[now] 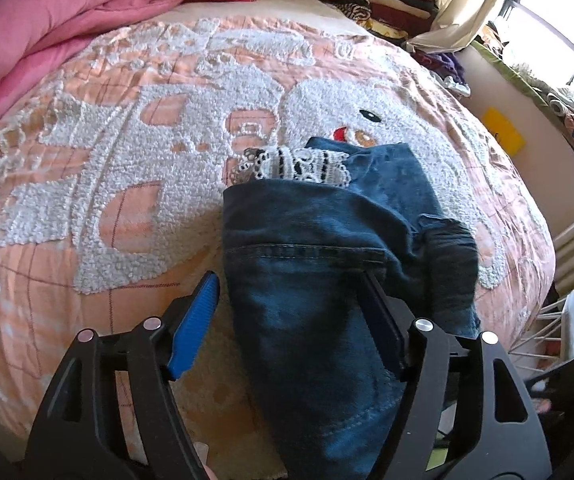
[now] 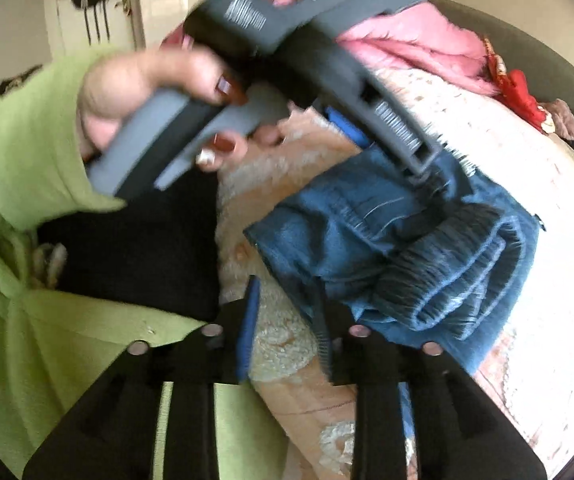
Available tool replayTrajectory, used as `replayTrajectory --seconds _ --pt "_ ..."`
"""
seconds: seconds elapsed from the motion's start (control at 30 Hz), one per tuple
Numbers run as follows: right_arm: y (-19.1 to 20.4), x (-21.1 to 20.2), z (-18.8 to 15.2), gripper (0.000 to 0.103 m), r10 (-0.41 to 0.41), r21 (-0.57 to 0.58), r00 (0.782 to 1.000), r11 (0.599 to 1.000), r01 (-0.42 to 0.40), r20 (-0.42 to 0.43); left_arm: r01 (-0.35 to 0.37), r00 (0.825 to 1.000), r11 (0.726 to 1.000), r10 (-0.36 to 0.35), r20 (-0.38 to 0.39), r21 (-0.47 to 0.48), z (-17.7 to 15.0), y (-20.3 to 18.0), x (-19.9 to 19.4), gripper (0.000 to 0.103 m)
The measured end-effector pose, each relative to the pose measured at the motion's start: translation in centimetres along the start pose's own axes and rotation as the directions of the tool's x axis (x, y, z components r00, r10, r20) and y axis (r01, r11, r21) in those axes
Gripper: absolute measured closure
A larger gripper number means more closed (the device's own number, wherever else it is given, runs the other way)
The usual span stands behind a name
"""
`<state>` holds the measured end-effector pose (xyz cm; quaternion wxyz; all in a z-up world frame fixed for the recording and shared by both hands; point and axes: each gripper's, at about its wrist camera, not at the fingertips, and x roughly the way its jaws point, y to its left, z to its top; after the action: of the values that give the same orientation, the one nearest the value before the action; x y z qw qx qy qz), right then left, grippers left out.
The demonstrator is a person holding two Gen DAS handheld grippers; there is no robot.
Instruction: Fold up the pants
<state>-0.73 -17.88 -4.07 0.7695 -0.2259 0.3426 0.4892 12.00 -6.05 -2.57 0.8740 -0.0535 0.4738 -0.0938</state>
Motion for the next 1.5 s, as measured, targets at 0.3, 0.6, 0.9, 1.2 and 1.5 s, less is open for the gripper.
replayTrajectory --seconds 0.3,0.6,0.9,1.2,1.5 --pt "-2.1 -6.2 0.6 0.035 -0.058 0.105 0.992 0.993 0.046 0.114 0.002 0.998 1.0 -0.004 0.055 0.022 0.0 -1.1 -2.3 0.029" --pt "-4.5 -10.0 0.6 0.009 -0.164 0.222 0.965 0.968 0.117 0.205 -0.012 0.995 1.0 0.01 0.103 0.019 -0.4 -1.4 -4.7 0.01" --pt "-7.2 -11.2 0.2 0.007 -0.271 0.343 0.931 0.922 0.178 0.245 -0.034 0.99 0.999 0.031 0.14 0.023 -0.8 -1.3 -6.3 0.01" --pt "-8.5 -11.5 -0.5 0.007 -0.344 0.44 0.909 0.872 0.216 0.235 -0.049 0.987 0.999 0.044 0.154 0.025 -1.3 -1.3 -6.9 0.01" --pt "-10.6 -9.9 -1.5 0.007 -0.38 0.523 0.913 0.813 0.254 0.148 -0.057 0.99 0.998 0.058 0.129 -0.013 -2.0 0.0 -5.7 0.01"
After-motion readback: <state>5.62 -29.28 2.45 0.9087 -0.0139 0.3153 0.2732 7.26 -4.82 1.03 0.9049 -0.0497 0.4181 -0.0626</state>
